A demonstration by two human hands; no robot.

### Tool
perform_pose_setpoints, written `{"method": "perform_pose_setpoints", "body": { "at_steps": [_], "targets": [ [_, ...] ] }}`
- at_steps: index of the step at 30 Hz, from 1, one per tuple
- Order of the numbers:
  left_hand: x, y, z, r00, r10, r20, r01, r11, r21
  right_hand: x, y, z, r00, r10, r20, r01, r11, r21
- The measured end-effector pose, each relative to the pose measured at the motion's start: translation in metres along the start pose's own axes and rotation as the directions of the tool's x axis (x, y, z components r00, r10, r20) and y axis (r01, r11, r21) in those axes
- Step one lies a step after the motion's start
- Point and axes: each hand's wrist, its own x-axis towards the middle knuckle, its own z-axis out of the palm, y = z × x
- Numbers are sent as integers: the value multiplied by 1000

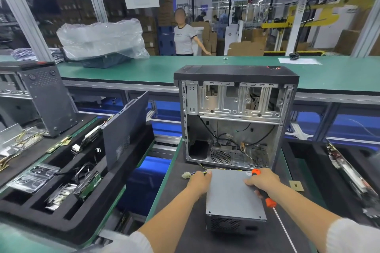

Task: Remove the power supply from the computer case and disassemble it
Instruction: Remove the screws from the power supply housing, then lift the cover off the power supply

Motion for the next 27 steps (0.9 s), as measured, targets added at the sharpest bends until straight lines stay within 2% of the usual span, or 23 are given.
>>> {"method": "perform_pose_setpoints", "body": {
  "at_steps": [5, 8, 13, 15, 20, 27],
  "targets": [
    [4, 3, 12, 983, 60, -171, -61, 998, 0, 6, 8, -1, 999, 10, -32, -7, 997, 75],
    [0, -6, 17, 989, 92, -116, -98, 994, -45, 7, 19, 3, 999, 10, -51, -6, 997, 80],
    [-3, -8, 9, 996, 43, 75, -53, 990, 130, 12, 23, 4, 993, 73, 89, -79, 994, 73],
    [-4, -4, 6, 996, 48, 81, -58, 989, 135, 12, 20, 9, 992, 78, 102, -84, 995, 55],
    [-7, 6, 0, 996, 68, 50, -74, 989, 126, 12, 9, 12, 998, 58, 17, -57, 995, -76],
    [-8, 21, -11, 998, 54, 45, -60, 987, 151, 9, -5, -6, 1000, -5, 11, 6, 993, -117]
  ]
}}
